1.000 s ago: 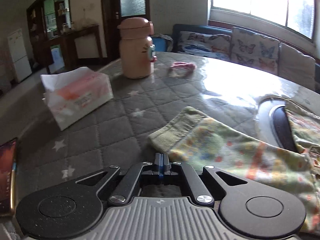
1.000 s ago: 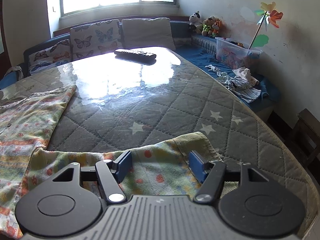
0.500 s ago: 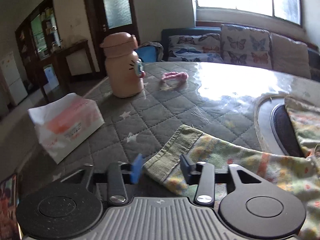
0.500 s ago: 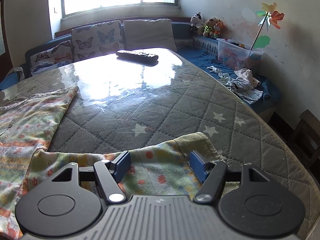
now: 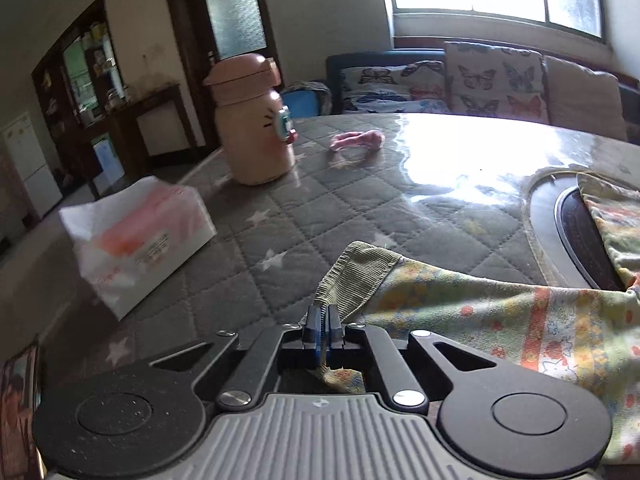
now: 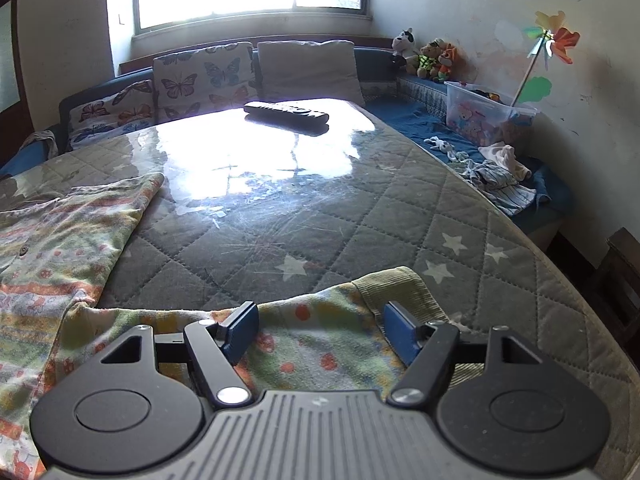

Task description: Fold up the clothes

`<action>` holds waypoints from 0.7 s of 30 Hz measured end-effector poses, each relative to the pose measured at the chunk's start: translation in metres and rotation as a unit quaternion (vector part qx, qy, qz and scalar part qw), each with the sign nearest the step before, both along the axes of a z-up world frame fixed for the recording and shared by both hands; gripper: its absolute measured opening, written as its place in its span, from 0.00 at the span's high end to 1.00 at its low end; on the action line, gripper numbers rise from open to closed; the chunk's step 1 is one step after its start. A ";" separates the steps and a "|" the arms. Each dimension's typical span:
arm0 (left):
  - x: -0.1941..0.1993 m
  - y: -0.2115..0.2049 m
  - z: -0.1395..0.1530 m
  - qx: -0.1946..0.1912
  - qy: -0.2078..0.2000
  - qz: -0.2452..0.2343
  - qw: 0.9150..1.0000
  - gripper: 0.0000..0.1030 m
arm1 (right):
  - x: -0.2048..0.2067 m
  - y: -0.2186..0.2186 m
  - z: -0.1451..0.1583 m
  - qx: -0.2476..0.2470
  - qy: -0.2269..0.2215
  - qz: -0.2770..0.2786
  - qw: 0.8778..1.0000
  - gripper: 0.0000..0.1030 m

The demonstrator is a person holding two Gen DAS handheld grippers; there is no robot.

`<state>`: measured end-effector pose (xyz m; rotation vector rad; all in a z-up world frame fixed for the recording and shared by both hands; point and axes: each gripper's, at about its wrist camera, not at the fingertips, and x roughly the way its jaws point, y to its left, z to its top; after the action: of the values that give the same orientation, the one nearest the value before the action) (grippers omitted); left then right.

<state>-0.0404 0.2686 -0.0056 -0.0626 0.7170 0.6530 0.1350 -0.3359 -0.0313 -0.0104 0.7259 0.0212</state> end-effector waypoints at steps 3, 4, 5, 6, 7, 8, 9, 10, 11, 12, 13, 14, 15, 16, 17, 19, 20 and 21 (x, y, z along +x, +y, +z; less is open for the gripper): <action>-0.012 0.002 0.001 0.007 0.007 0.018 1.000 0.98 | 0.007 0.002 -0.001 -0.002 -0.003 0.012 1.000 0.29; -0.014 0.004 0.001 0.010 0.011 0.024 1.000 0.98 | 0.008 0.001 -0.002 -0.002 -0.003 0.015 1.000 0.29; -0.016 0.006 0.001 0.009 0.012 0.026 1.000 0.98 | 0.008 0.000 -0.002 -0.002 -0.004 0.018 1.000 0.29; -0.017 0.007 0.001 0.008 0.013 0.025 1.000 0.98 | 0.008 -0.001 -0.002 -0.002 -0.004 0.020 1.000 0.29; -0.017 0.007 0.001 0.010 0.017 0.024 1.000 0.98 | 0.008 -0.003 -0.002 -0.002 -0.005 0.022 1.000 0.29; -0.015 0.006 0.002 0.015 0.023 0.022 0.999 0.98 | 0.008 -0.005 -0.003 0.000 -0.006 0.022 1.000 0.29; -0.014 0.005 0.003 0.016 0.025 0.021 0.999 0.98 | 0.009 -0.007 -0.002 -0.002 -0.006 0.019 1.000 0.30; -0.013 0.005 0.005 0.014 0.024 0.021 0.999 0.97 | 0.009 -0.008 0.000 -0.004 -0.004 0.013 1.000 0.31; -0.013 0.004 0.007 0.012 0.023 0.021 0.999 0.95 | 0.007 -0.008 0.002 -0.004 -0.004 0.011 1.000 0.33; -0.013 0.004 0.008 0.010 0.022 0.022 0.999 0.94 | 0.005 -0.008 0.004 -0.004 -0.004 0.011 1.000 0.34; -0.014 0.003 0.012 0.010 0.018 0.021 1.000 0.94 | -0.001 -0.006 0.010 -0.001 -0.008 0.021 1.000 0.34; -0.015 0.000 0.016 0.011 0.011 0.019 1.000 0.94 | -0.006 -0.003 0.015 0.000 -0.011 0.030 0.999 0.34; -0.016 -0.004 0.020 0.013 0.005 0.013 1.000 0.94 | -0.009 -0.001 0.018 0.000 -0.013 0.037 0.999 0.34; -0.017 -0.009 0.025 0.014 -0.001 0.005 1.000 0.94 | -0.013 0.004 0.022 0.003 -0.014 0.051 0.999 0.34; -0.016 -0.016 0.030 0.015 -0.008 -0.009 1.000 0.94 | -0.017 0.011 0.027 0.007 -0.015 0.069 0.998 0.34; -0.013 -0.034 0.038 0.014 -0.020 -0.048 0.999 0.94 | -0.022 0.026 0.033 0.017 -0.014 0.099 0.995 0.34; -0.010 -0.044 0.041 0.012 -0.025 -0.071 0.997 0.94 | -0.024 0.035 0.035 0.020 -0.013 0.116 0.993 0.35; -0.007 -0.053 0.044 0.010 -0.030 -0.093 0.995 0.94 | -0.026 0.043 0.036 0.022 -0.013 0.129 0.991 0.35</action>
<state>-0.0471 0.2153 0.0389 0.0020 0.6493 0.4782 0.1095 -0.2928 0.0048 -0.0631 0.6938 0.2843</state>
